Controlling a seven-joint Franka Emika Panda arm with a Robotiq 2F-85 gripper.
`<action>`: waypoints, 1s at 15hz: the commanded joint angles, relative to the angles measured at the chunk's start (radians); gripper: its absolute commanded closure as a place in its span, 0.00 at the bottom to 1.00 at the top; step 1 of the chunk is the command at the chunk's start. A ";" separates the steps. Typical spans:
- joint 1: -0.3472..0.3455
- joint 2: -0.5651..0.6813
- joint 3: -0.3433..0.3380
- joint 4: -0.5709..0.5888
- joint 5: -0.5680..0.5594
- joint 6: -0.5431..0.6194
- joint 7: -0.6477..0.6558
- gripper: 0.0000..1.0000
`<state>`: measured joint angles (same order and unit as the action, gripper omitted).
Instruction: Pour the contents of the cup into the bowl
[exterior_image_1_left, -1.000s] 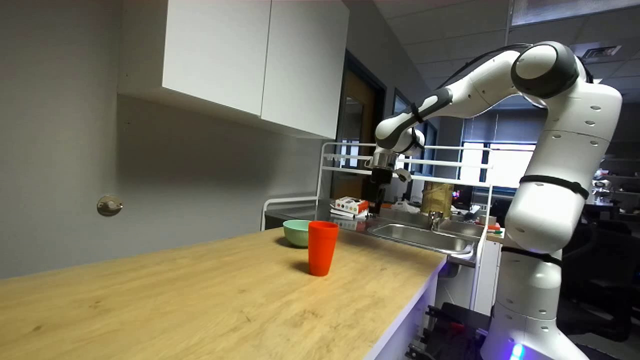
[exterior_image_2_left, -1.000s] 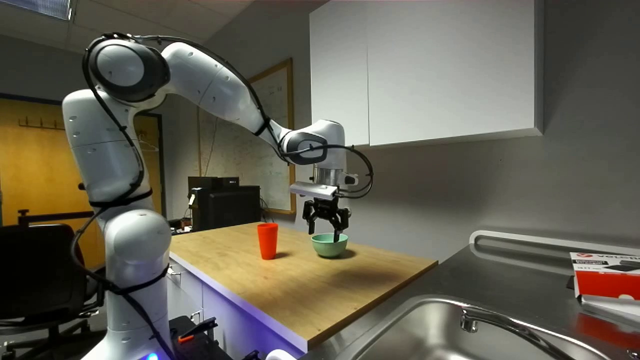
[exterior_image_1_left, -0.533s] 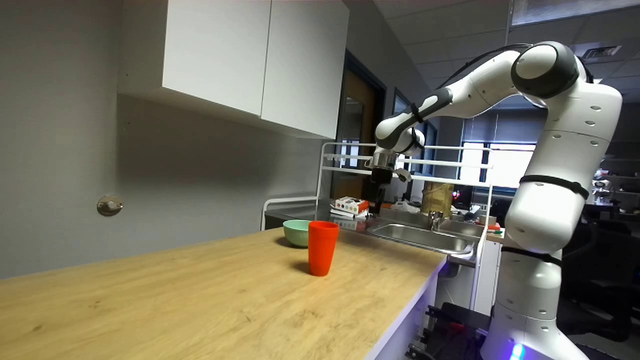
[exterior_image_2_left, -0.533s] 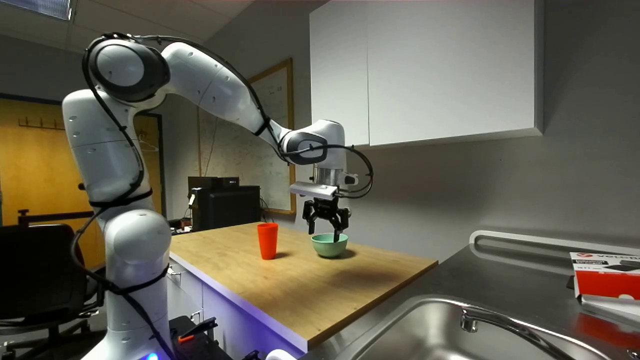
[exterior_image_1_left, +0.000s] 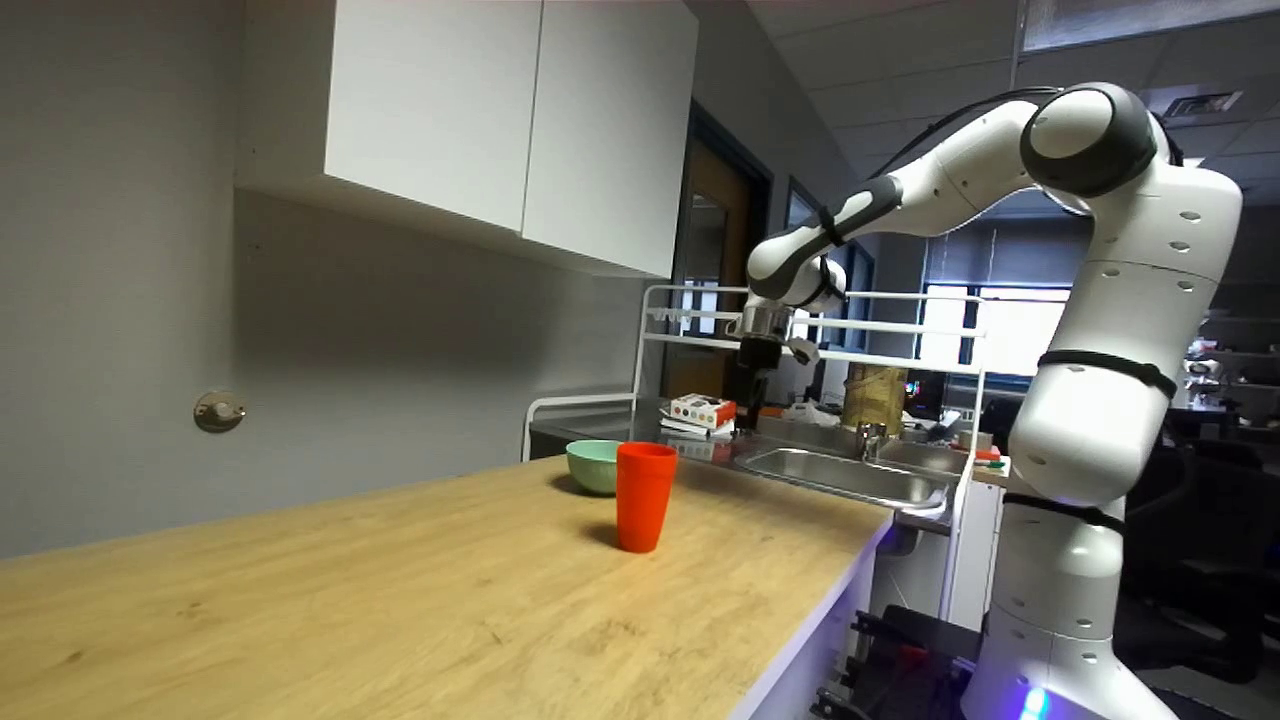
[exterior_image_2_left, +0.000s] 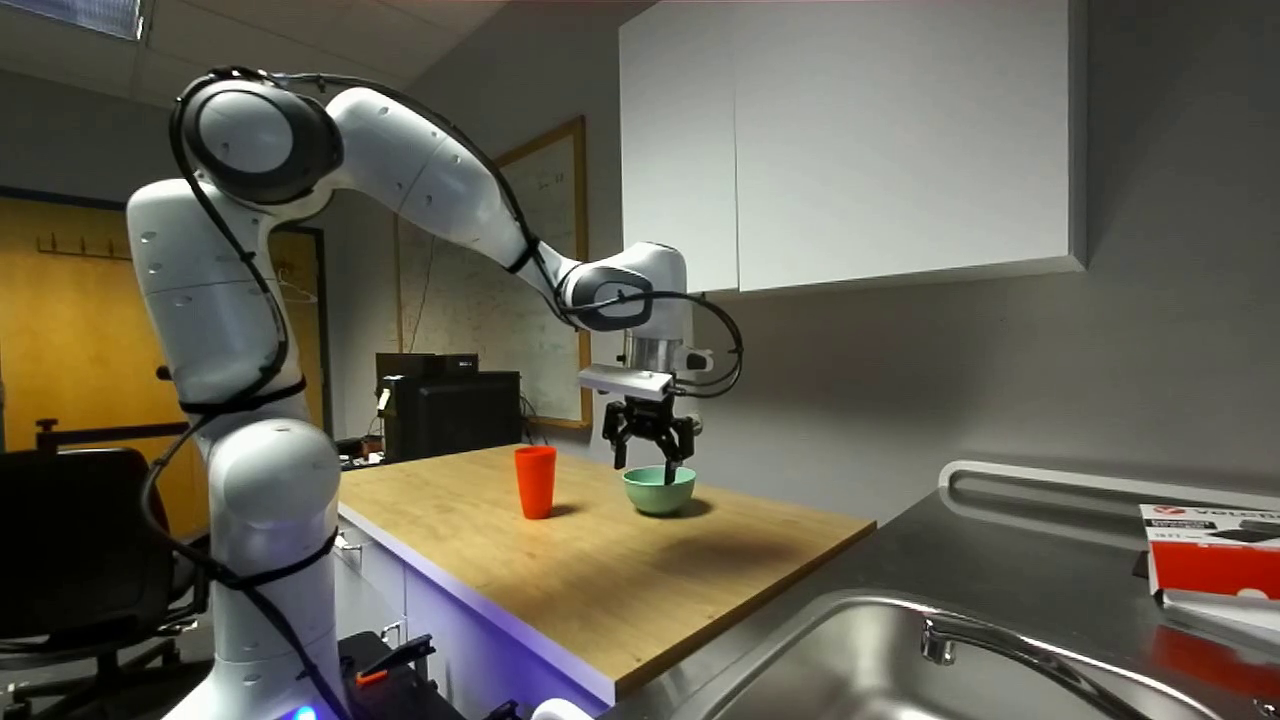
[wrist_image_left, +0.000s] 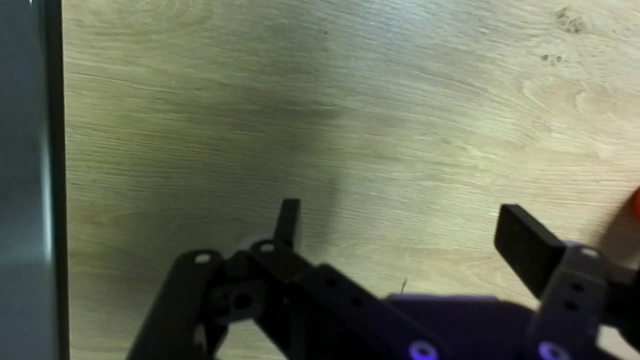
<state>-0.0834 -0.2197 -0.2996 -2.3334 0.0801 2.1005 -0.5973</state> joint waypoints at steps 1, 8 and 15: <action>0.002 -0.005 0.051 0.003 0.008 0.012 0.016 0.00; 0.054 -0.007 0.170 -0.008 -0.029 0.056 0.078 0.00; 0.125 -0.003 0.290 -0.006 -0.104 0.074 0.194 0.00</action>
<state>0.0189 -0.2159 -0.0513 -2.3392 0.0284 2.1641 -0.4689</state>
